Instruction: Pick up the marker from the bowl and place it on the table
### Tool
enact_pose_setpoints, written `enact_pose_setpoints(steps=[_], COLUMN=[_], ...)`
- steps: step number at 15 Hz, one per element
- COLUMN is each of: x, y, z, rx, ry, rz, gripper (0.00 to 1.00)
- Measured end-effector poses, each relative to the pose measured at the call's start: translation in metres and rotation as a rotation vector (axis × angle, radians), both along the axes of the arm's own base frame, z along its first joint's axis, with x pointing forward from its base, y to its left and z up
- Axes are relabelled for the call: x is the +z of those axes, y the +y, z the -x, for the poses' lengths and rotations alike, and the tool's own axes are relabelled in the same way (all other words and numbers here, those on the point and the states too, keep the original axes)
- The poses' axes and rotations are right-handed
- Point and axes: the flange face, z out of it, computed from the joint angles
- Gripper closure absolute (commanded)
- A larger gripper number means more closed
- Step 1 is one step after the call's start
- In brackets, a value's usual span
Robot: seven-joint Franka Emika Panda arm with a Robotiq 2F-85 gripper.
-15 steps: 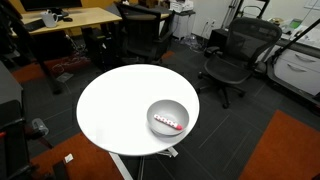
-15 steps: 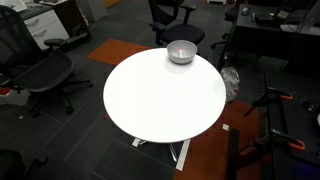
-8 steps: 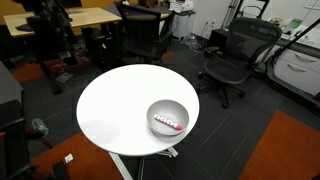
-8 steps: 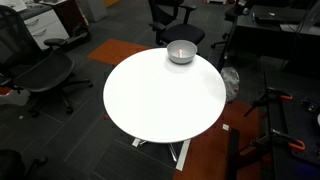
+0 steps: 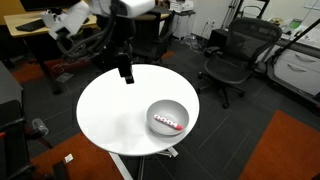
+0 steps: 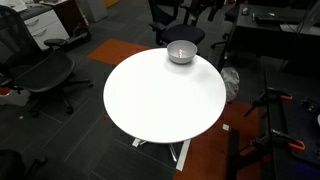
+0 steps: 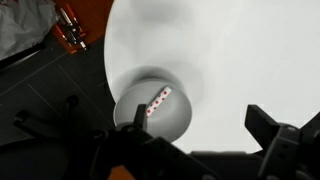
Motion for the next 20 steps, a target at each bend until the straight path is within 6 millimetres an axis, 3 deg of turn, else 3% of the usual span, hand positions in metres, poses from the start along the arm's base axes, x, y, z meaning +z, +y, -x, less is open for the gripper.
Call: enact_pose_setpoints(steps=[4, 8, 20], x=[-0.029, -0.062, -0.142], y=[-0.035, -0.061, -0.065], z=[-0.035, -0.058, -0.102], rx=[-0.19, -0.333, -0.457], ry=[0.018, 0.05, 0.108], rz=[0.014, 0.023, 0.013], gripper=[0.0, 0.0, 0.0])
